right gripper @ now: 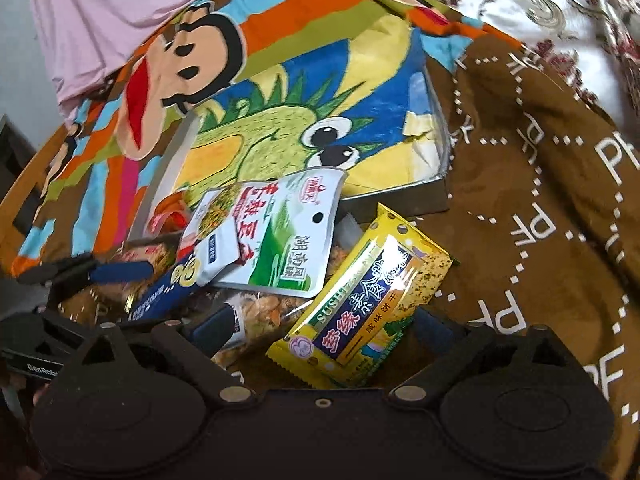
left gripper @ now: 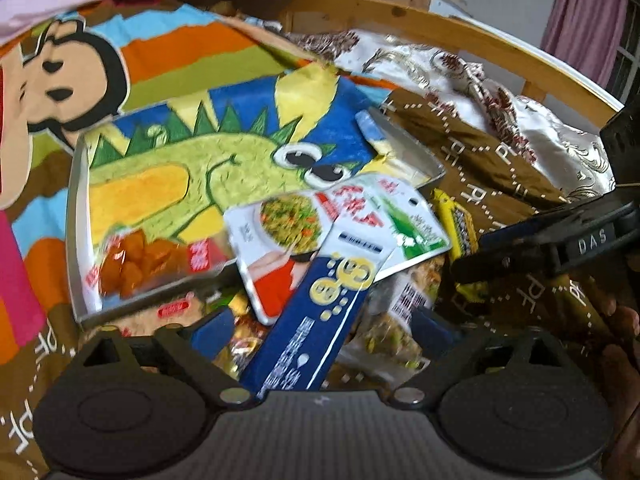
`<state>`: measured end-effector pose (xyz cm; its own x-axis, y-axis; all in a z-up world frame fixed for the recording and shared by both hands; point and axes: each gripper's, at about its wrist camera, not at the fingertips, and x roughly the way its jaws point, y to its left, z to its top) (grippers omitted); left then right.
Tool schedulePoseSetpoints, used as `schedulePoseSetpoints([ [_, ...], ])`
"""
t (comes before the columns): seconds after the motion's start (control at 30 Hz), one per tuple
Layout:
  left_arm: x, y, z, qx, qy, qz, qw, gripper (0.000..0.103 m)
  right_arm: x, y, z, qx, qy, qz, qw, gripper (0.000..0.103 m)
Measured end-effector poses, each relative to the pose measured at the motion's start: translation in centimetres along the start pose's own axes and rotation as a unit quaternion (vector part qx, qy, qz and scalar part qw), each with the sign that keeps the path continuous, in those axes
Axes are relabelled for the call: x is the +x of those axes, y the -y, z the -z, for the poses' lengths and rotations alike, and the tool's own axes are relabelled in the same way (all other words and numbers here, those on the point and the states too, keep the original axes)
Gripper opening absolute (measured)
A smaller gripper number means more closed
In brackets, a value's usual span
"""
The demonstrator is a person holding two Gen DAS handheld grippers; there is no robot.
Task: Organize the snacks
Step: 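Lower both tools toward the snack packs beside the dinosaur tray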
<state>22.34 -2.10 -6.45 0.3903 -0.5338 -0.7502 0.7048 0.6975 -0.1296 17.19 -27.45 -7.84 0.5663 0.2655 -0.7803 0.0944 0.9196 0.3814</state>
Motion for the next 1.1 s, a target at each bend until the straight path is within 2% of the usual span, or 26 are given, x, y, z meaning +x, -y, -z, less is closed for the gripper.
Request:
schedulePoseSetpoints([
  [0.13,0.0,-0.7,-0.1,-0.027,-0.005,0.006,0.9996,0.075,0.2,0.7,0.3,0.040,-0.010,0.005,0.999,0.084],
  [0.27,0.0,-0.4,-0.4,-0.027,-0.010,-0.005,0.9996,0.070,0.2,1.3,0.4,0.083,-0.017,0.006,0.996,0.074],
  [0.3,0.2,-0.2,-0.4,-0.023,-0.013,-0.010,0.9996,0.060,0.2,1.3,0.5,0.088,-0.017,0.010,0.996,0.073],
  [0.33,0.3,-0.1,-0.5,-0.021,-0.020,-0.015,0.9995,0.056,0.2,1.3,0.5,0.093,-0.019,0.015,0.995,0.070],
  [0.53,0.4,0.4,-0.6,-0.054,-0.035,-0.025,0.9976,0.055,0.9,0.9,0.4,0.111,-0.023,0.029,0.993,0.065],
  [0.67,0.4,0.8,-0.3,-0.104,-0.044,-0.022,0.9933,0.055,0.7,0.9,0.5,0.128,-0.023,0.030,0.991,0.061],
  [0.73,0.3,0.7,-0.2,-0.154,-0.055,-0.031,0.9861,0.055,0.5,1.0,0.7,0.136,-0.031,0.029,0.990,0.060],
  [0.83,-0.3,0.0,0.6,-0.242,-0.069,-0.020,0.9676,0.055,-0.1,0.9,1.1,0.156,-0.045,0.026,0.986,0.055],
  [0.9,-0.6,-0.3,1.1,-0.273,-0.077,-0.017,0.9587,0.055,-0.5,0.6,1.2,0.165,-0.052,0.028,0.985,0.054],
  [1.0,-0.4,-0.5,1.3,-0.274,-0.083,-0.025,0.9577,0.056,0.0,-0.3,0.9,0.150,-0.055,0.044,0.986,0.054],
  [1.1,0.5,-0.5,1.2,-0.261,-0.107,-0.033,0.9588,0.061,1.0,-0.4,0.5,0.154,-0.057,0.051,0.985,0.060],
])
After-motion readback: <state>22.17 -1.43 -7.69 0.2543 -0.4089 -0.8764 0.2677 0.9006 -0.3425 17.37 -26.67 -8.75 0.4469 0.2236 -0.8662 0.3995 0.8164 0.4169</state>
